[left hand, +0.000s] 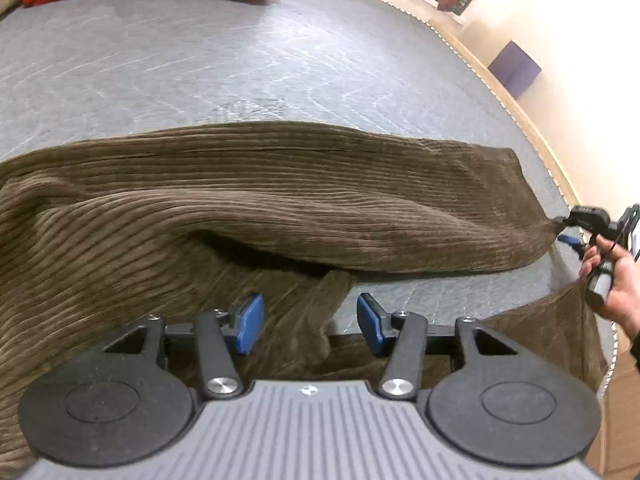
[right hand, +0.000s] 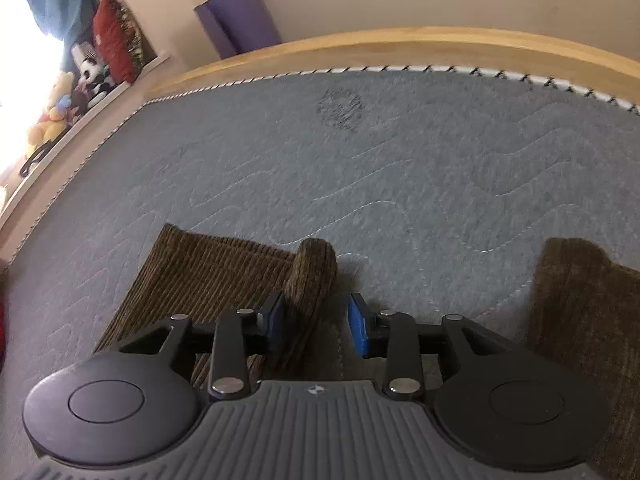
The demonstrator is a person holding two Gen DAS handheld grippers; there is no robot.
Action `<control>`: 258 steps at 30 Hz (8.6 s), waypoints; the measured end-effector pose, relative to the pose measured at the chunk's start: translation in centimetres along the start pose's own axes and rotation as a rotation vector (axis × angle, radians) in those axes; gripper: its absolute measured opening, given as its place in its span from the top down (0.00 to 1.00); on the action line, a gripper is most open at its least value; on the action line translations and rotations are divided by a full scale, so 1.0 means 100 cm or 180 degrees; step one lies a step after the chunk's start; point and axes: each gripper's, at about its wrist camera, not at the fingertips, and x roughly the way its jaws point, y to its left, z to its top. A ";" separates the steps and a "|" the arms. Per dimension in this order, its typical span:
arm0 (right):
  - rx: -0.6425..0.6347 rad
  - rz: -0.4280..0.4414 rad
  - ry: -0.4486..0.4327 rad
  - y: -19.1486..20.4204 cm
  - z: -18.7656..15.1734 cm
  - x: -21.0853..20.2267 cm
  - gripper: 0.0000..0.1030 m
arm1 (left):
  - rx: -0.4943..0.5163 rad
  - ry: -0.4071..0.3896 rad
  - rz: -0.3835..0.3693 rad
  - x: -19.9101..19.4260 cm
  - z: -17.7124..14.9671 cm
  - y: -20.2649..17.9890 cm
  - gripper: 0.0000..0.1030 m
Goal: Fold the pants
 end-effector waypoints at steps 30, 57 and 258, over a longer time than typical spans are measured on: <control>-0.0563 -0.0954 -0.0397 0.002 0.007 -0.038 0.67 | 0.0291 0.0192 -0.0765 -0.050 0.018 0.023 0.37; -0.1289 -0.0263 0.0638 0.258 -0.141 -0.004 0.80 | -0.1288 0.0023 0.1239 -0.065 0.008 0.238 0.30; -0.0872 0.0924 0.0464 0.053 -0.177 -0.272 0.83 | 0.1805 -0.0108 0.0368 -0.173 -0.135 -0.035 0.98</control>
